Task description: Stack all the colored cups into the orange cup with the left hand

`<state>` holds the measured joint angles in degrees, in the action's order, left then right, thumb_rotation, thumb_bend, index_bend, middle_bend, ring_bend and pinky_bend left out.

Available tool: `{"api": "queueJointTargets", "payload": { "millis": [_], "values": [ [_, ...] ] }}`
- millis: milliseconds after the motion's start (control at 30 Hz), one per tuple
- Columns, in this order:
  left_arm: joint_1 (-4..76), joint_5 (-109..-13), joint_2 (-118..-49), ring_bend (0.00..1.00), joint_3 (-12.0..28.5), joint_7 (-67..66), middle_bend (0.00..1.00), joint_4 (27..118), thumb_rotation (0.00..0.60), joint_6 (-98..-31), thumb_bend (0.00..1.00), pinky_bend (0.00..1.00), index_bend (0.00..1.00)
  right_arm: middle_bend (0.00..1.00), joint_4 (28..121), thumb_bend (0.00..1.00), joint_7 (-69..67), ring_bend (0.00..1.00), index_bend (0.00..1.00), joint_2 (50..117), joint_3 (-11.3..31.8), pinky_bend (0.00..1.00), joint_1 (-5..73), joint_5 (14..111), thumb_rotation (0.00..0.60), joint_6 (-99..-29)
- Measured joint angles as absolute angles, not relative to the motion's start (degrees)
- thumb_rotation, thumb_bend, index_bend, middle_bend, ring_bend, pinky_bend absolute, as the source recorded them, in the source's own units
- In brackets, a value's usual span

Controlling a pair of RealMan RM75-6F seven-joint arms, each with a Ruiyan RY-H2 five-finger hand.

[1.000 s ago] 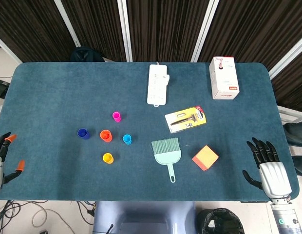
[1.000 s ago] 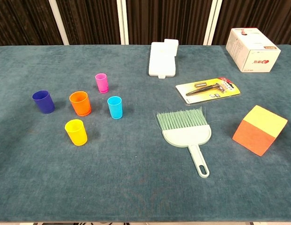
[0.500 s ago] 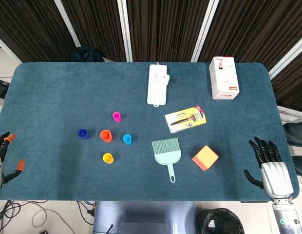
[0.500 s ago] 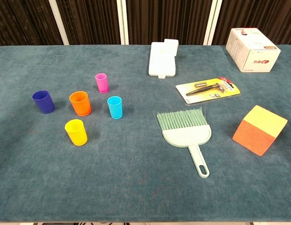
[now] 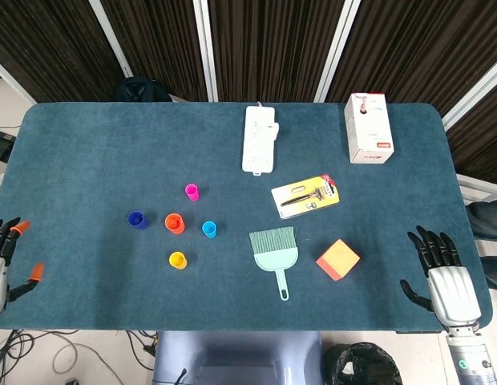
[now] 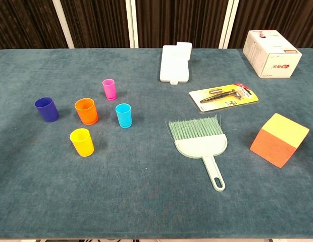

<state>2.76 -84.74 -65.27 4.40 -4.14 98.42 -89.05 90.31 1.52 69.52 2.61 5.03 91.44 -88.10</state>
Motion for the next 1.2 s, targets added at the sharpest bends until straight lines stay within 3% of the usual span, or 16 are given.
{"api": "queueJointTargets", "payload": {
  "millis": [300, 567, 933, 1200],
  "values": [
    [5.6, -87.5, -63.1, 0.0, 4.6, -5.9, 0.07, 101.0, 0.6, -86.4, 0.24, 0.0, 0.14, 0.05, 90.7, 0.34, 1.3, 0.09, 0.09, 69.3, 2.7, 0.04, 4.8, 90.7, 0.6, -88.0],
    [11.6, -86.2, -59.5, 0.0, 6.6, -11.3, 0.07, 105.4, 0.6, -76.8, 0.23, 0.0, 0.14, 0.05, 91.2, 0.34, 1.4, 0.09, 0.09, 69.1, 2.6, 0.04, 4.7, 91.0, 0.6, -88.2],
    [24.4, -70.3, -58.2, 0.0, 11.8, -17.0, 0.07, 105.5, 0.6, -57.6, 0.23, 0.0, 0.15, 0.05, 91.1, 0.34, 2.2, 0.09, 0.09, 69.6, 2.8, 0.04, 4.8, 90.2, 0.6, -87.6],
    [30.0, -60.1, -62.2, 0.0, 12.6, -19.9, 0.07, 101.5, 0.6, -51.4, 0.23, 0.0, 0.15, 0.05, 90.7, 0.34, 2.4, 0.09, 0.09, 69.9, 2.8, 0.04, 4.9, 89.6, 0.6, -87.0]
  ]
}}
